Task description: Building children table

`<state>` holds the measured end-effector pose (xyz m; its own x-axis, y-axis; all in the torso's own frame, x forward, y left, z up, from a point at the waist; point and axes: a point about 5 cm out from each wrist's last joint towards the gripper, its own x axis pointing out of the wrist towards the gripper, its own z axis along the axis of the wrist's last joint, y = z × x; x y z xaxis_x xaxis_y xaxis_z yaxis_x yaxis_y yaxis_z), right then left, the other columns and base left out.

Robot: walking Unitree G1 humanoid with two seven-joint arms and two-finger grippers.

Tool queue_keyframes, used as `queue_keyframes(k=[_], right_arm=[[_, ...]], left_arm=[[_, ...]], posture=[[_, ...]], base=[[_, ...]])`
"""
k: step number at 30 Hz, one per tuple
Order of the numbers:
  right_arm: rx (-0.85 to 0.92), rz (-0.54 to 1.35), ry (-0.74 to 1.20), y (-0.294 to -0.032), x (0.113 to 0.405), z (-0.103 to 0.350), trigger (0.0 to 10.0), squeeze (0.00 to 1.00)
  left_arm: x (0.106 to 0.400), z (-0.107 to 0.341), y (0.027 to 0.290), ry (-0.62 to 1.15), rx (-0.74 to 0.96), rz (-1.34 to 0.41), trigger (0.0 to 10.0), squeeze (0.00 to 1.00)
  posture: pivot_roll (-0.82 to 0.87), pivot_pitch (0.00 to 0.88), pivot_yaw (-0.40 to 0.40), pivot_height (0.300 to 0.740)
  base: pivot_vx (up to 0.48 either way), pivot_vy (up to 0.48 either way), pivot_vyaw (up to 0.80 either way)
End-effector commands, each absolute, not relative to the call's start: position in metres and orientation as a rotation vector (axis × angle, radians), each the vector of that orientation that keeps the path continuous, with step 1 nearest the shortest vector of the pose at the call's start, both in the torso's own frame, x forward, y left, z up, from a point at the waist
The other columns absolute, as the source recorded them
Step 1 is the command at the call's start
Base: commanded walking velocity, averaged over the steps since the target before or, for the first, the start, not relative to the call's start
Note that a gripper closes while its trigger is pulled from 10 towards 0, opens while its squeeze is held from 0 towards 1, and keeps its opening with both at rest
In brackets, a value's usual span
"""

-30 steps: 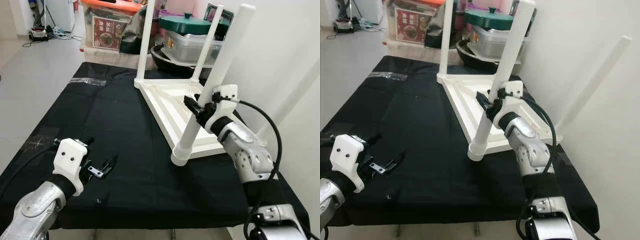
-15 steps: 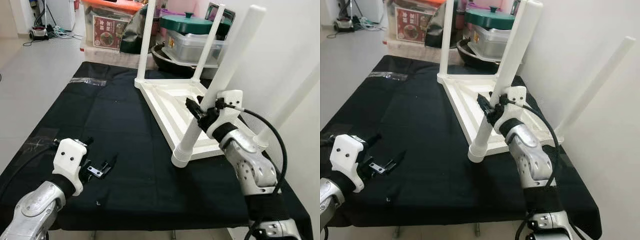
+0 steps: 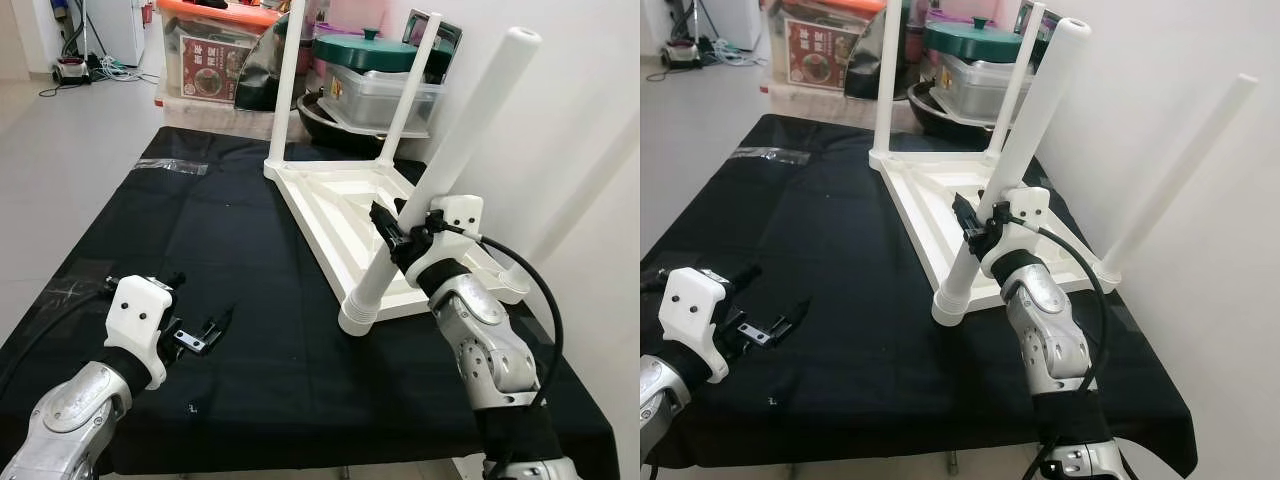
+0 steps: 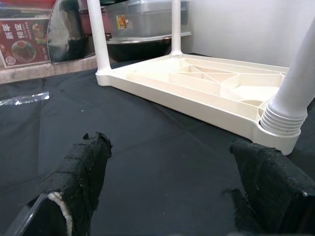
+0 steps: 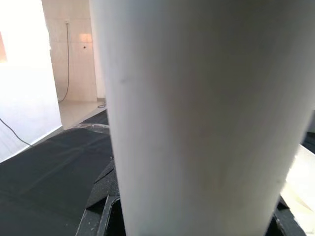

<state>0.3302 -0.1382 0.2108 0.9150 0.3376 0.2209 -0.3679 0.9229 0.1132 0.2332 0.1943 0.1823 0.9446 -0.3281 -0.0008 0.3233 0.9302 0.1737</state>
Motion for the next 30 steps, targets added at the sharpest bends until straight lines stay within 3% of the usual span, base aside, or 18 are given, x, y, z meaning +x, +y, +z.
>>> queue_keyframes(k=[1, 9, 23, 27, 29, 30], right_arm=[[0.172, 0.382, -0.118, -0.133, 0.328, 0.193, 0.0, 0.0], [0.121, 0.415, -0.135, -0.129, 0.322, 0.185, 0.0, 0.0], [0.191, 0.49, 0.067, -0.12, 0.328, 0.171, 0.0, 0.0], [0.227, 0.345, 0.128, -0.125, 0.338, 0.165, 0.0, 0.0], [0.256, 0.082, 0.19, -0.139, 0.344, 0.15, 0.0, 0.0], [0.256, 0.082, 0.19, -0.139, 0.344, 0.15, 0.0, 0.0]], left_arm=[[0.235, 0.18, 0.194, -0.024, 0.156, -0.34, 10.0, 0.0], [0.237, 0.18, 0.193, -0.024, 0.153, -0.341, 10.0, 0.0], [0.236, 0.177, 0.192, -0.01, 0.149, -0.349, 10.0, 0.0], [0.235, 0.176, 0.193, -0.007, 0.15, -0.346, 10.0, 0.0], [0.236, 0.176, 0.193, -0.006, 0.152, -0.343, 10.0, 0.0], [0.236, 0.176, 0.193, -0.006, 0.152, -0.343, 10.0, 0.0]], posture=[[0.12, 0.0, -0.178, 0.74], [0.12, 0.0, -0.18, 0.74], [0.13, 0.0, -0.192, 0.74], [0.14, 0.0, -0.196, 0.74], [0.14, 0.0, -0.198, 0.74], [0.14, 0.0, -0.198, 0.74]], base=[[0.0, 0.0, 0.0], [0.0, 0.0, 0.0], [0.0, 0.0, 0.0], [0.0, 0.0, 0.0], [0.0, 0.0, 0.0], [0.0, 0.0, 0.0]])
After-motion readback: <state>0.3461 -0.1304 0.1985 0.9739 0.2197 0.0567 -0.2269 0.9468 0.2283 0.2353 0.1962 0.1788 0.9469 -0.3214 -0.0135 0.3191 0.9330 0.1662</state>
